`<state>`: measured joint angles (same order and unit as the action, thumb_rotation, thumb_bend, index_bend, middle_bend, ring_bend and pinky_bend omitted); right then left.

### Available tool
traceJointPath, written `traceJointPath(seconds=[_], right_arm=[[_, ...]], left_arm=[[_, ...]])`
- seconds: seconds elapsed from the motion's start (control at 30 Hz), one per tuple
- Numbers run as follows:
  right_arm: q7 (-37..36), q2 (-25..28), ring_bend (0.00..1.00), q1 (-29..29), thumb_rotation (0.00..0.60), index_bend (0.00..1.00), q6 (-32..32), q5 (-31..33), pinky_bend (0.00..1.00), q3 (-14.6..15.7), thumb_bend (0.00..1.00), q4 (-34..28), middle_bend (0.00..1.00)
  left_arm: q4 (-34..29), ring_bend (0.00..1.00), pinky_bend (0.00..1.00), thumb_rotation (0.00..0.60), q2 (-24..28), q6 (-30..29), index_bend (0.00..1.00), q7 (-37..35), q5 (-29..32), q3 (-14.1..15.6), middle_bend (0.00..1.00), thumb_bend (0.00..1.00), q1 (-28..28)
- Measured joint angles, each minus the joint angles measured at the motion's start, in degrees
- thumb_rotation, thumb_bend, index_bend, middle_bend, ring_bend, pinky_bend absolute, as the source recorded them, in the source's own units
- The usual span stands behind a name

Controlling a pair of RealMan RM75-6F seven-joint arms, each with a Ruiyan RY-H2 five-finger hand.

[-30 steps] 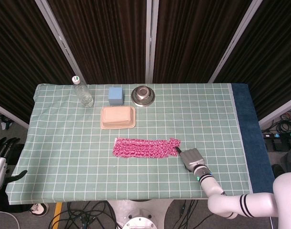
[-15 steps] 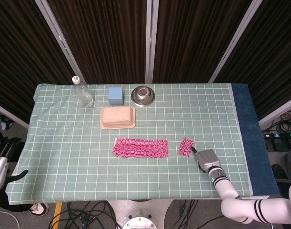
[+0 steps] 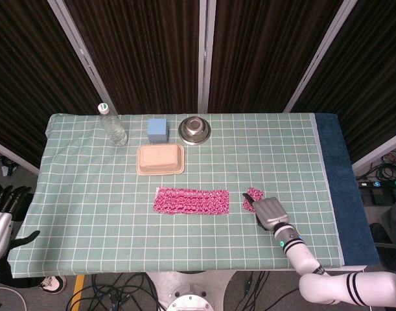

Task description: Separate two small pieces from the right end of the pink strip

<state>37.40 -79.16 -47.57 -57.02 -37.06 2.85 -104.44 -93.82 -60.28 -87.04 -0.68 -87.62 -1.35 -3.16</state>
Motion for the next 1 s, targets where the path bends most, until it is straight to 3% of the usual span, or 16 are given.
traceJointPath(seconds=[0.63,1.0], right_arm=[[7.40,-7.52,0.88,-10.43,0.600,0.00,5.44,16.05,0.75,-2.86,1.00,6.45,0.92],[10.11,-7.99,0.88,-14.11,0.600,0.02,6.32,21.40,0.75,-0.55,1.00,5.80,0.92]], left_arm=[[1.37,0.04,0.14,0.600,1.02,-0.33,0.11,-2.02,0.32,-0.18,0.11,0.00,0.33],[1.49,0.04,0.14,0.600,1.20,-0.49,0.11,-2.70,0.57,-0.34,0.11,0.00,0.44]])
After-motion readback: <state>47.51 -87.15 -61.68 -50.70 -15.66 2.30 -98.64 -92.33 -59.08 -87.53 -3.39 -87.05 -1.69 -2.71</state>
